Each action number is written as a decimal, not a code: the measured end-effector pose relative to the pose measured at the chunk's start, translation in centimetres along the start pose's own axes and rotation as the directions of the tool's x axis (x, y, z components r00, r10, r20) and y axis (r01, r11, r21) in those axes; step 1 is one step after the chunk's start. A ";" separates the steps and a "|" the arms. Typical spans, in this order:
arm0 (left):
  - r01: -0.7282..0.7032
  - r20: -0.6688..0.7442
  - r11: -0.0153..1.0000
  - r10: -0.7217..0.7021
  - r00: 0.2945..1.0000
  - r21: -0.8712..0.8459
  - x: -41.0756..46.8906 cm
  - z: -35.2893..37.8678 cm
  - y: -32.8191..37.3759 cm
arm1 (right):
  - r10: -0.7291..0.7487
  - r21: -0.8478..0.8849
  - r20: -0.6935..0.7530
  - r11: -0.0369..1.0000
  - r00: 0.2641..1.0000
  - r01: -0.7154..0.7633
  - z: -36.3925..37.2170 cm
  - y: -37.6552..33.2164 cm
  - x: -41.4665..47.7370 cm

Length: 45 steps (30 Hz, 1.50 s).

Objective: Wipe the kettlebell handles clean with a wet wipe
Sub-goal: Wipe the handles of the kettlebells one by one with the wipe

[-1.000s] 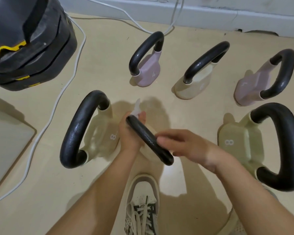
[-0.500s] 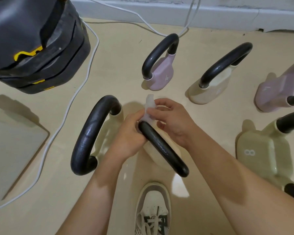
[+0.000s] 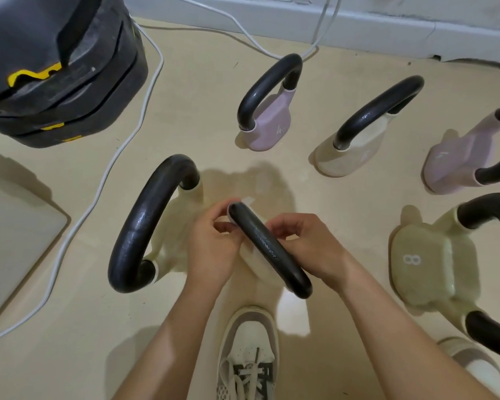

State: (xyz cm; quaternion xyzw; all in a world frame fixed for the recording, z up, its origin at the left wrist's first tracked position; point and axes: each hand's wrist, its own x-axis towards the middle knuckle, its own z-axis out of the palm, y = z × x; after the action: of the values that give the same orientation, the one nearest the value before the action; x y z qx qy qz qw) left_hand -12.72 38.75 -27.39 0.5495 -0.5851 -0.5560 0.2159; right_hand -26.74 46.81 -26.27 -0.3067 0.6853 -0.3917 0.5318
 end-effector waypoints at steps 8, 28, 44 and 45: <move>0.066 0.095 0.975 -0.047 0.994 -0.211 -0.9 -0.7 0.6 | 0.059 -0.167 0.327 0.986 0.943 -0.004 -0.2 -3.0 1.8; 0.169 0.025 0.938 -0.169 0.985 -0.303 4.4 0.7 2.4 | 0.090 0.052 -0.026 0.995 0.996 -0.089 1.3 -2.5 4.3; -0.278 0.257 0.960 0.278 0.926 -0.037 -2.3 0.7 4.3 | 0.215 0.391 0.139 0.885 0.967 -0.253 -0.5 -5.8 0.0; -0.308 0.243 0.950 0.311 0.919 -0.050 -2.9 0.8 4.4 | 0.215 0.356 0.146 0.899 0.966 -0.254 -0.8 -6.1 -0.4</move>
State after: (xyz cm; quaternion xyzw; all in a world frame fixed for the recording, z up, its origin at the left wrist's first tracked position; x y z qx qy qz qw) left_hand -14.24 40.68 -22.70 0.3753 -0.6840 -0.5821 0.2291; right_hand -27.37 44.23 -20.73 -0.1353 0.6024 -0.4311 0.6580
